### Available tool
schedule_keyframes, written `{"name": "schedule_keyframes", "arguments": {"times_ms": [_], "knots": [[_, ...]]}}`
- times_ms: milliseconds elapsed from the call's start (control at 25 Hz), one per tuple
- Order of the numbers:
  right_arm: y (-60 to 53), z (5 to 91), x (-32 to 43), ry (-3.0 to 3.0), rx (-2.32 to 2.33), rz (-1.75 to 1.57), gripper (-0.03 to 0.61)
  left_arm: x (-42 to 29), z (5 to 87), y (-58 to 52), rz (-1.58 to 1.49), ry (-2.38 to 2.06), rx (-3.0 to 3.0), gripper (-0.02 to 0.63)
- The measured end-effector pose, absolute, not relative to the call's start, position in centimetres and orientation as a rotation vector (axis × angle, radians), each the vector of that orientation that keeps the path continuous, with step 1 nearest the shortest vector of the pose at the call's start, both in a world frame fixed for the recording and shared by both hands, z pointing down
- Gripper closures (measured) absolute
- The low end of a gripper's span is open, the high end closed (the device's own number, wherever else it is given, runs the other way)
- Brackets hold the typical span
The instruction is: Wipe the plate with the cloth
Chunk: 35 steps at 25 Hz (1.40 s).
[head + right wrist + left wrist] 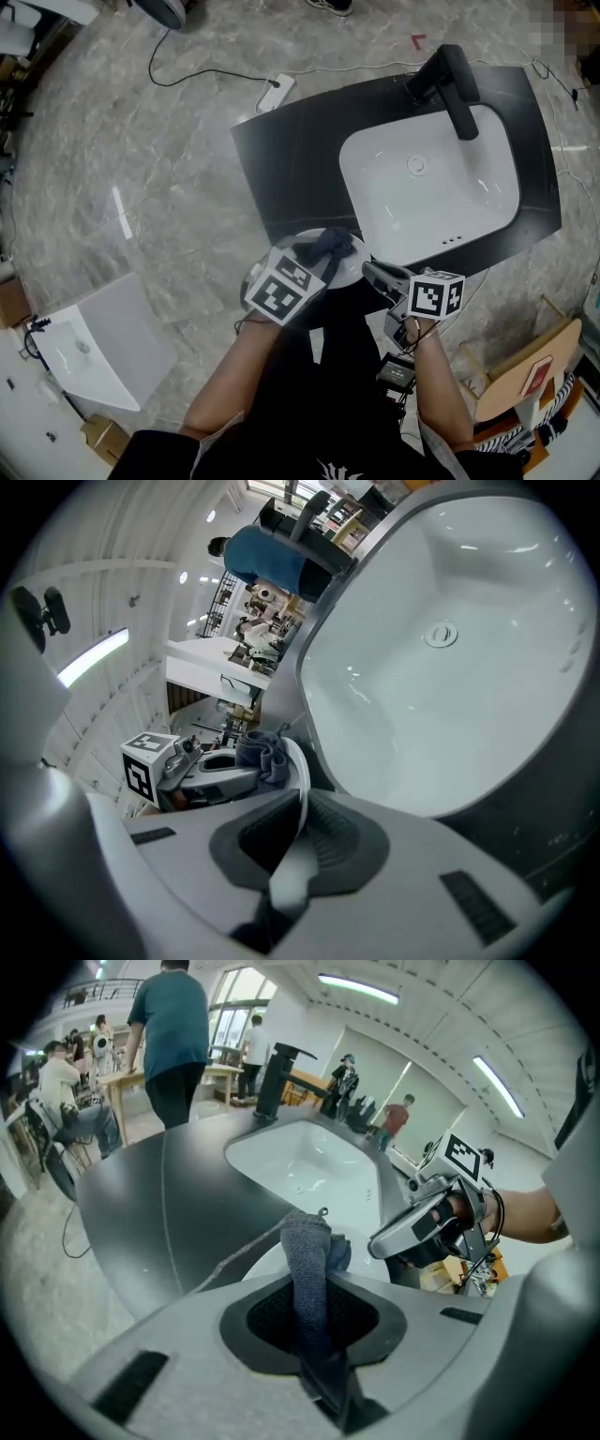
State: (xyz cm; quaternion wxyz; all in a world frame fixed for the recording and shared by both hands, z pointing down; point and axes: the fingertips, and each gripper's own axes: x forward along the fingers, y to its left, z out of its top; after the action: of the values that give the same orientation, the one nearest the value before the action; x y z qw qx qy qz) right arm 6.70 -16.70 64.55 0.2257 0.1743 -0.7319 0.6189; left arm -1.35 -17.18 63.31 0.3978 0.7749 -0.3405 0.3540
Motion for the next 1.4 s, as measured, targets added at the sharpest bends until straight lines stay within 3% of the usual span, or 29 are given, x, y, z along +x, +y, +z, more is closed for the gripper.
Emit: {"name": "schedule_keyframes", "arguments": {"times_ms": [560,800,1000,1400], "knots": [[-16.8,64.3,6.4,-2.025,0.533,1.702,0.557,-12.2,60.3,-14.4,0.926,-1.077,1.877,0.561],[-17.0,64.4,6.3,-2.035,0.548,1.712,0.557,-3.0,56.4,-17.2,0.531,-0.897,2.013,0.561],[-17.0,64.4,6.1,-2.041,0.552,1.724,0.557,4.4,60.0,-17.8,0.562,-0.718,2.018,0.561],[-16.9,64.5,6.0,-2.042,0.548,1.718,0.557,2.0,63.2,-17.7,0.850,-0.772,2.013,0.561]]}}
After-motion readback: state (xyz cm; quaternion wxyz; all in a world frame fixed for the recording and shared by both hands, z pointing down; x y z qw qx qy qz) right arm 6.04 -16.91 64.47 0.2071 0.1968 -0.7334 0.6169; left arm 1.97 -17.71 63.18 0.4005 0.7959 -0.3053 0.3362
